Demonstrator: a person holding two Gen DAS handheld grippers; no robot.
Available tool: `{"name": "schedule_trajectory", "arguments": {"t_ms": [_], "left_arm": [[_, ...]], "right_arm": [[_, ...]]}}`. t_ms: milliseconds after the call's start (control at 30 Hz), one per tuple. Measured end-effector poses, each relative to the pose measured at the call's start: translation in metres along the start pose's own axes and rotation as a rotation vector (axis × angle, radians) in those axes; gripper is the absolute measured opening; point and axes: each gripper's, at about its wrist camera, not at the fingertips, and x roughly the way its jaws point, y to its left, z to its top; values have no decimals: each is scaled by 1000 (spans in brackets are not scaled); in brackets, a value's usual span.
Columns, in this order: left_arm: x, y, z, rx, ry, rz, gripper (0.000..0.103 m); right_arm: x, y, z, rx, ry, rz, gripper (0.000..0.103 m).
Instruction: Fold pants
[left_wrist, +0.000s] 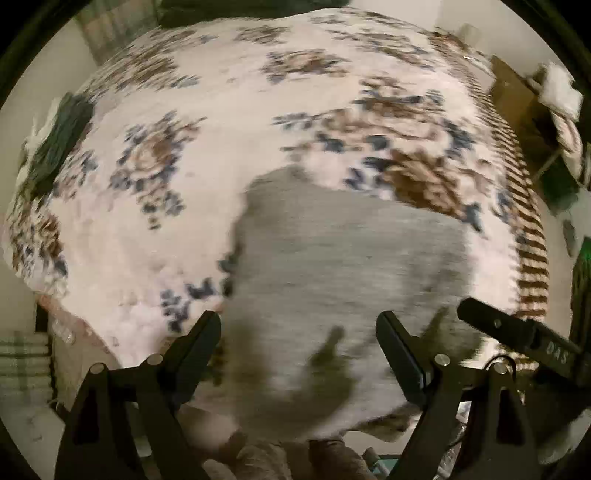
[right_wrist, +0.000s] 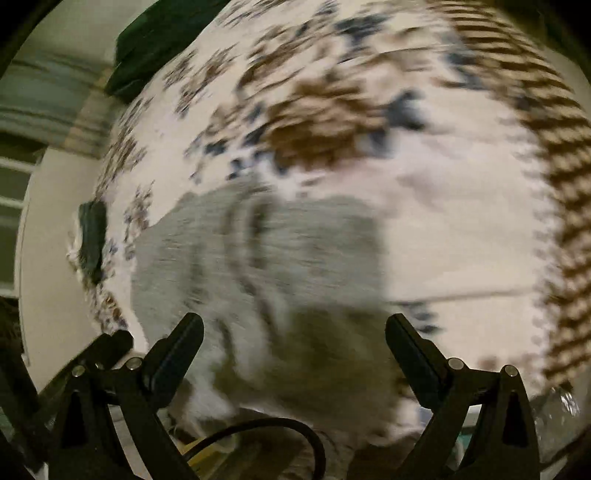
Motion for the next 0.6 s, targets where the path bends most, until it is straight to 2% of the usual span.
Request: {"name": "schedule_trajectory", "arguments": {"t_ms": [33,67,233,267,300,333,400,567,600], "left_arm": [[4,10,1,-8,4,28,86],[6,17,1,-12,4,43,86],[18,43,3,-50,15,67,86],[18,48,3,-63,19,65,86],[19,53,4,-81,25,57,86],[19,57,4,-99,30,48,86],[18,67,6,-144,39,14,86],[17,73,13,-192,61,-97,86],[19,71,16,-191,66,-139,86]], "right_arm": [[22,15,6,-9,32,17,101],[22,15,6,-9,32,17,101],[69,26,13,22,90,3,100],[72,24,15,38,99,10,90],[72,21,15,51,91,12,62],[68,19,15,54,75,3,42],[55,11,14,71,41,3,35],[-15,-9,-4,82,-71,-3,32],[-26,-16,-7,95,-84,-3,32]]}}
